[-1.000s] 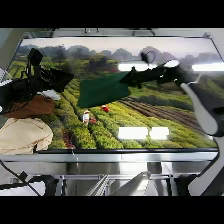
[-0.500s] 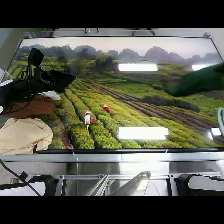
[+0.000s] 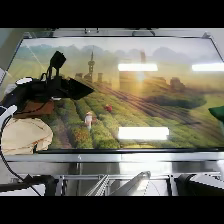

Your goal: Fold the shirts.

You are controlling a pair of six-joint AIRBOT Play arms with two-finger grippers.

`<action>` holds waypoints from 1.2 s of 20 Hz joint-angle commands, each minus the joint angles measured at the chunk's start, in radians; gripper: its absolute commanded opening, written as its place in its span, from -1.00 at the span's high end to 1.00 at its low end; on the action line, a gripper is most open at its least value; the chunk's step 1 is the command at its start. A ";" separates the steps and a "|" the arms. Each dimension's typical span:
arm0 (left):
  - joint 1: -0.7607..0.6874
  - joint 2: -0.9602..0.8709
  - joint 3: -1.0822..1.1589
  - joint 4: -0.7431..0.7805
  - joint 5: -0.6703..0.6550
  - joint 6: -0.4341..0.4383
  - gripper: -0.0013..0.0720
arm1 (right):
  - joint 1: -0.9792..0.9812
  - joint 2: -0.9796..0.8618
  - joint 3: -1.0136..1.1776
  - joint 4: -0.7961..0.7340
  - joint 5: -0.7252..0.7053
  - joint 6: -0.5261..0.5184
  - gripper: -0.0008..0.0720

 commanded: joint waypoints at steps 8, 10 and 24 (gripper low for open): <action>-0.122 -0.001 0.000 0.014 0.008 -0.020 0.92 | -0.171 -0.033 -0.500 -0.156 -0.238 -0.048 0.38; -0.122 -0.001 0.000 0.014 0.008 -0.029 0.92 | -0.172 -0.051 -0.500 -0.154 -0.214 -0.058 -0.91; 0.015 0.213 0.103 0.278 0.129 -0.161 0.90 | 0.291 0.119 -0.439 0.632 -0.087 -0.254 0.93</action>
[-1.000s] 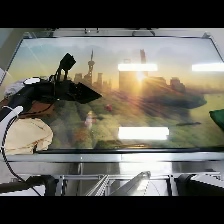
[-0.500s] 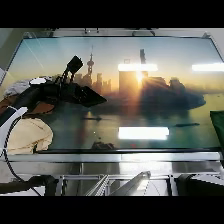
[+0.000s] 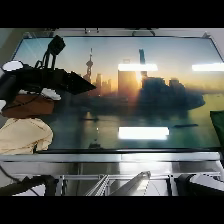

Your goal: Fold the shirts.

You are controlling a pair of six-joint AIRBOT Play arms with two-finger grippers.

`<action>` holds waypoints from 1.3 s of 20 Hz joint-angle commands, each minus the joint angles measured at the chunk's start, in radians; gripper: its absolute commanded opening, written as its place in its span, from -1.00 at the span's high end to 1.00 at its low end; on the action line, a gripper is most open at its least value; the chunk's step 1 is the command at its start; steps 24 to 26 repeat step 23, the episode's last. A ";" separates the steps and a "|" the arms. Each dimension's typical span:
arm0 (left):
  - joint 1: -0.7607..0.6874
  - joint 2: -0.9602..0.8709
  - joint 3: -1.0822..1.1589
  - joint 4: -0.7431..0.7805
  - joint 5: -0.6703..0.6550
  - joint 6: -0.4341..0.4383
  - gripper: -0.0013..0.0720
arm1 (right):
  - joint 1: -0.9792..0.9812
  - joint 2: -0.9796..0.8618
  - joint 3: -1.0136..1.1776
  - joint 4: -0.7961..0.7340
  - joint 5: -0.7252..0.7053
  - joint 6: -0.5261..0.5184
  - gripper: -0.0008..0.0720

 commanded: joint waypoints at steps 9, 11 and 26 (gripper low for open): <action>-0.139 0.629 -0.830 0.107 0.389 -0.132 0.89 | 0.715 0.760 -0.734 0.168 -0.398 -0.258 0.92; -0.173 0.679 -0.904 0.109 0.420 -0.148 0.89 | 0.760 0.770 -0.730 0.175 -0.402 -0.260 0.92; -0.174 0.788 -0.927 0.110 0.430 -0.199 0.90 | 0.766 0.750 -0.727 0.279 -0.380 -0.241 0.92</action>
